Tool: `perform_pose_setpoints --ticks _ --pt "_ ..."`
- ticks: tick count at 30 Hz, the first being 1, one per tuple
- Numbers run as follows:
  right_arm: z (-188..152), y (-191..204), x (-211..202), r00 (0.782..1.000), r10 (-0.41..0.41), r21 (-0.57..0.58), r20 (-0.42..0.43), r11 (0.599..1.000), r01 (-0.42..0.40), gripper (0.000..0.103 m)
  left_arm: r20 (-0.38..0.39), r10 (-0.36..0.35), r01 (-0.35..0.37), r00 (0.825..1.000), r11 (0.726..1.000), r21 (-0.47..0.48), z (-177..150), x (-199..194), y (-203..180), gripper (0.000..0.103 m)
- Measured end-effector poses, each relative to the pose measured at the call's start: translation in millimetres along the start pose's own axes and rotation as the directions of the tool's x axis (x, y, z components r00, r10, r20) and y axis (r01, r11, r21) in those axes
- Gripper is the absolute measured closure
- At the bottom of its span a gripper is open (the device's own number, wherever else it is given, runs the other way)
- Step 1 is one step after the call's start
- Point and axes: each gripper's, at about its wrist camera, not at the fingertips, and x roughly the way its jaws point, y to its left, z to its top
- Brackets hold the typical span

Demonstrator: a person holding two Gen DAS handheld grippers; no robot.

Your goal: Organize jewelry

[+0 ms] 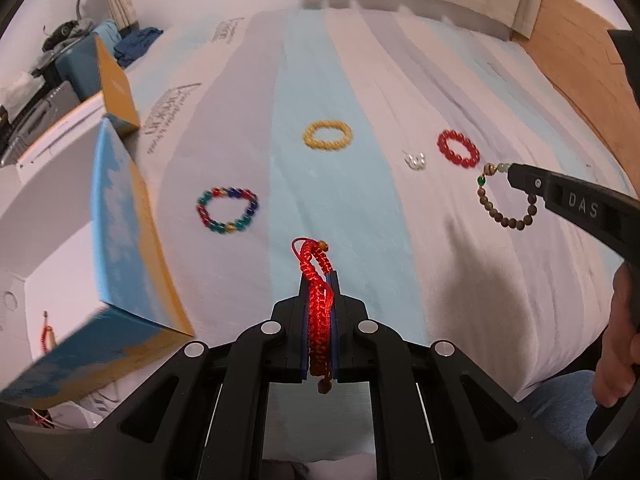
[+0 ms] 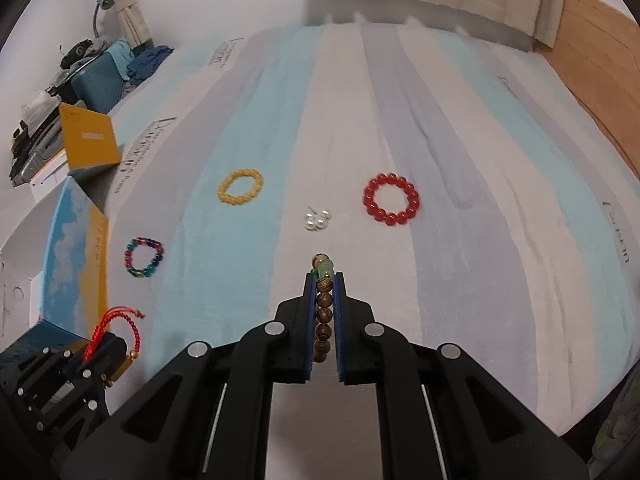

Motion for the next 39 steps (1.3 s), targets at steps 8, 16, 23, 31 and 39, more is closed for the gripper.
perform_pose_setpoints --ticks 8,16,23,31,39 --pt "10.8 49.5 -27.4 0.999 0.027 -0.061 0.037 0.998 -0.024 0.096 0.044 0.017 -0.016 0.999 0.999 -0.04 18.5 -35.6 44.5 0.096" --pt "22.1 116.7 -53.5 0.995 0.063 -0.154 0.077 0.987 -0.051 0.096 0.085 0.077 -0.067 0.993 0.991 -0.113 20.6 -69.0 107.0 0.096" --pt "25.6 177.9 -66.9 0.99 0.114 -0.229 0.086 0.969 -0.092 0.096 0.076 0.132 -0.116 0.988 0.977 -0.179 8.0 -85.7 162.0 0.096" --pt "15.5 245.8 -74.3 0.981 0.182 -0.307 0.067 0.939 -0.153 0.096 0.057 0.169 -0.15 0.984 0.957 -0.25 -16.5 -98.0 217.5 0.096" --pt "-1.3 303.2 -72.1 0.975 0.222 -0.379 0.03 0.905 -0.195 0.096 0.023 0.193 -0.176 0.981 0.934 -0.311 -45.7 -101.7 260.4 0.096"
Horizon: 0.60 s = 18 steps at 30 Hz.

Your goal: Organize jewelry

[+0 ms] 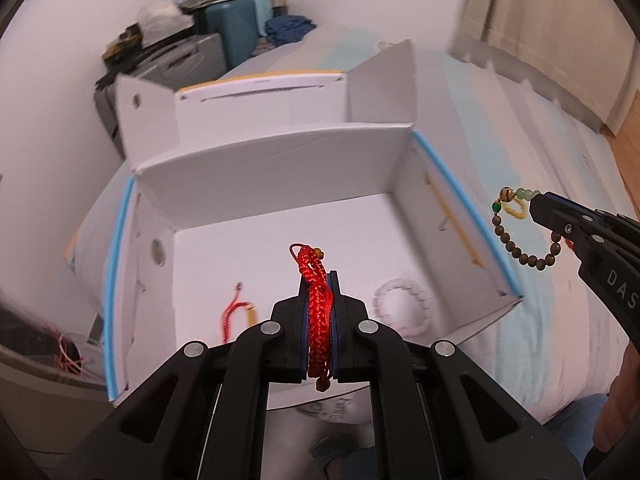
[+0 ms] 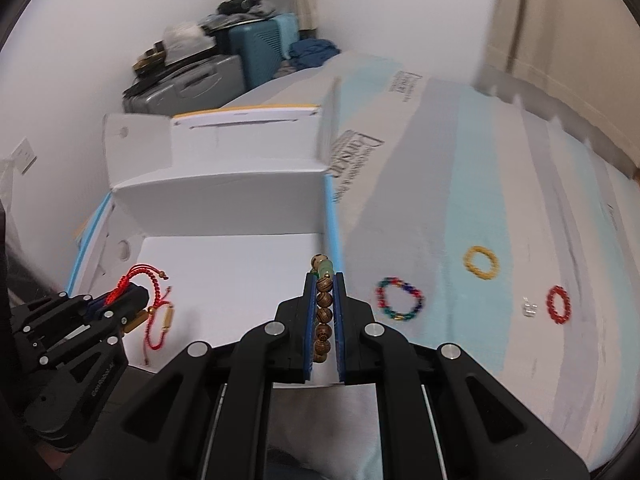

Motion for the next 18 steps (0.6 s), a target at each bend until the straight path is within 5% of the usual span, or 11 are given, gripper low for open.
perform_pose_setpoints --ticks 18 --pt "-17.5 58.0 82.9 0.983 0.054 -0.036 -0.174 0.997 -0.062 0.096 -0.125 0.007 -0.018 0.992 0.996 -0.089 -24.0 54.0 65.6 0.096"
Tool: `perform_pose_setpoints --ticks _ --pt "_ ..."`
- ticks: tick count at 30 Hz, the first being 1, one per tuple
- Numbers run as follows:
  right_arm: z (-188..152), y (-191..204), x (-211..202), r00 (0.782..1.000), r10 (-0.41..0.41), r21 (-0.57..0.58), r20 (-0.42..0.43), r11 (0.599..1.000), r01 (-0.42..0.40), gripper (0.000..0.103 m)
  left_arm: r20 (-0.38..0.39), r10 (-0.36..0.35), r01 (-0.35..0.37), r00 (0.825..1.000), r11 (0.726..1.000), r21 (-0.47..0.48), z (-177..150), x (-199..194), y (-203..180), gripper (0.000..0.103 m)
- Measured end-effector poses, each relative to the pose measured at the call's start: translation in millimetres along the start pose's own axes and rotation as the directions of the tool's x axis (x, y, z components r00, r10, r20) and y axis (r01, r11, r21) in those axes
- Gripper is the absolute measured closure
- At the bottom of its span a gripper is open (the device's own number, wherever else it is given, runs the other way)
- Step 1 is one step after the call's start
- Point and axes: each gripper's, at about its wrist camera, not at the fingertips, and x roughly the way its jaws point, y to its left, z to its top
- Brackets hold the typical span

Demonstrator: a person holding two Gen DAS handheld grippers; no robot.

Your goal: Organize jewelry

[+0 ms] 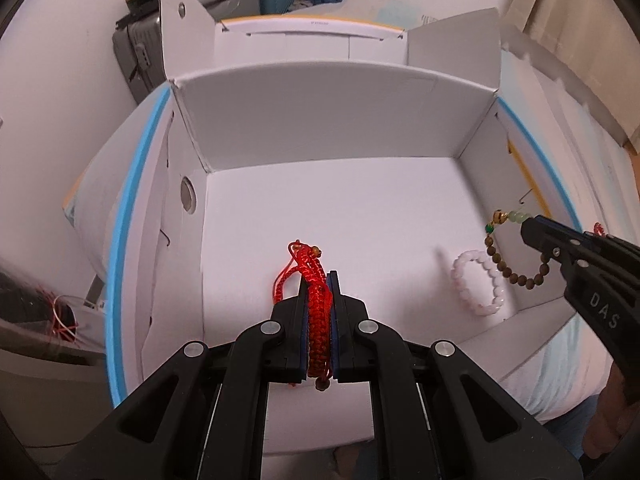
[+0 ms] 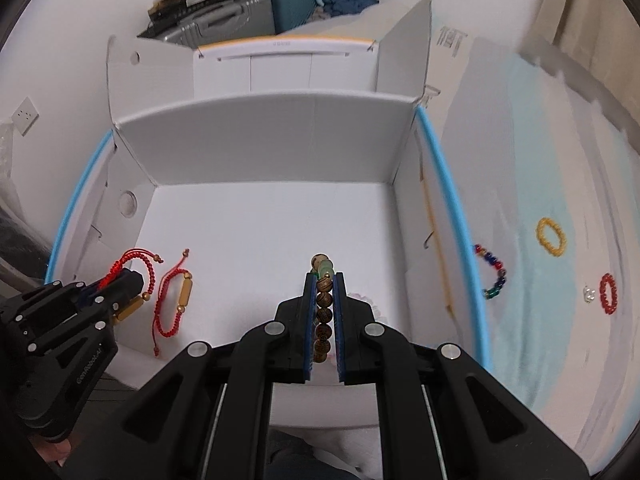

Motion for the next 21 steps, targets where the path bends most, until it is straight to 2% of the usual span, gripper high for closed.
perform_pose_setpoints --ticks 12,19,20,21 --pt "-1.2 3.7 38.7 0.996 0.008 0.009 -0.094 1.0 -0.008 0.096 -0.078 0.003 -0.005 0.997 1.0 -0.02 -0.6 31.1 5.3 0.096" --pt "-1.4 2.3 45.3 0.994 0.016 0.024 -0.109 1.0 -0.014 0.093 -0.08 0.018 -0.021 0.997 0.999 -0.029 3.9 31.0 3.6 0.094" --pt "-1.4 2.4 45.2 0.994 0.017 0.026 -0.108 1.0 -0.014 0.093 -0.077 0.022 -0.025 0.997 0.999 -0.03 3.8 29.0 4.1 0.09" --pt "-1.1 2.2 43.7 0.994 0.021 0.028 -0.105 0.999 -0.018 0.091 -0.074 0.026 -0.029 0.997 0.999 -0.032 4.2 27.5 4.1 0.08"
